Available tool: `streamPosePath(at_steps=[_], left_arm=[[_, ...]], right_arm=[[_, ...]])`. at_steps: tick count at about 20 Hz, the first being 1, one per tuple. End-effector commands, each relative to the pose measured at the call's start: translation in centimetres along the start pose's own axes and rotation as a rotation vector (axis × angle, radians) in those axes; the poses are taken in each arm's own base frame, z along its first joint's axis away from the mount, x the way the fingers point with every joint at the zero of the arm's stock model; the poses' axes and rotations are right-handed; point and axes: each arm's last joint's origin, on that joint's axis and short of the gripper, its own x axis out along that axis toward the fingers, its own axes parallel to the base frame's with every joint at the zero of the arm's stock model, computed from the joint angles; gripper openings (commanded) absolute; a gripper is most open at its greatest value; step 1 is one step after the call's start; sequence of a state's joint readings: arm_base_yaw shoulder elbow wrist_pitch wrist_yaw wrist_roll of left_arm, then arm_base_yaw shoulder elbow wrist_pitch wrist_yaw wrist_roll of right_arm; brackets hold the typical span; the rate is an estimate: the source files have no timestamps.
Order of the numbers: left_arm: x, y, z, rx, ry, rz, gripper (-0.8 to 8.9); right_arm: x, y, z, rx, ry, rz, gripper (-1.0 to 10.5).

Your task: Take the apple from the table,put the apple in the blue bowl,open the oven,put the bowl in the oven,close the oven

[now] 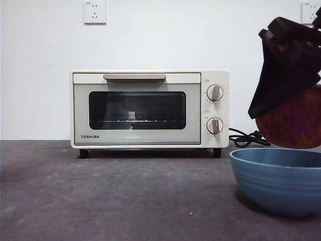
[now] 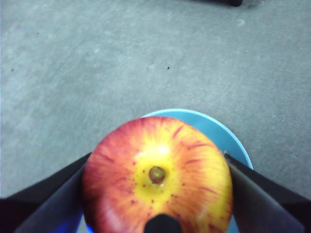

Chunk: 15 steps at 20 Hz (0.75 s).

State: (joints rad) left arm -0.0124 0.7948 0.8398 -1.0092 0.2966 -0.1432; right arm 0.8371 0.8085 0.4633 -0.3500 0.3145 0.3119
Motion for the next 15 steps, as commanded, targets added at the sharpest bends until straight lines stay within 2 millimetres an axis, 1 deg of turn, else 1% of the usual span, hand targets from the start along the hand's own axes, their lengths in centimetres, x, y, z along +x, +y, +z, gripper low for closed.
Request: streamPosePath(at_steps=[1, 6, 11, 15], left_arm=[[0.1, -0.1, 0.2, -0.002, -0.006, -0.005, -0.05], [0.3, 0.0, 0.3, -0.001, 0.004, -0.003, -0.05], [0.3, 0.0, 0.3, 0.015, 0.004, -0.003, -0.05], [0.3, 0.0, 0.3, 0.018, 0.004, -0.003, -0.05]], right_arm=[[0.8, 0.2, 0.0, 0.020, -0.004, -0.005, -0.1], [3.3, 0.9, -0.5, 0.008, 0.060, -0.040, -0.1], [4.2, 0.9, -0.9, -0.006, 0.088, -0.085, -0.1], [4.7, 0.3, -0.9, 0.046, 0.104, -0.121, -0.1]])
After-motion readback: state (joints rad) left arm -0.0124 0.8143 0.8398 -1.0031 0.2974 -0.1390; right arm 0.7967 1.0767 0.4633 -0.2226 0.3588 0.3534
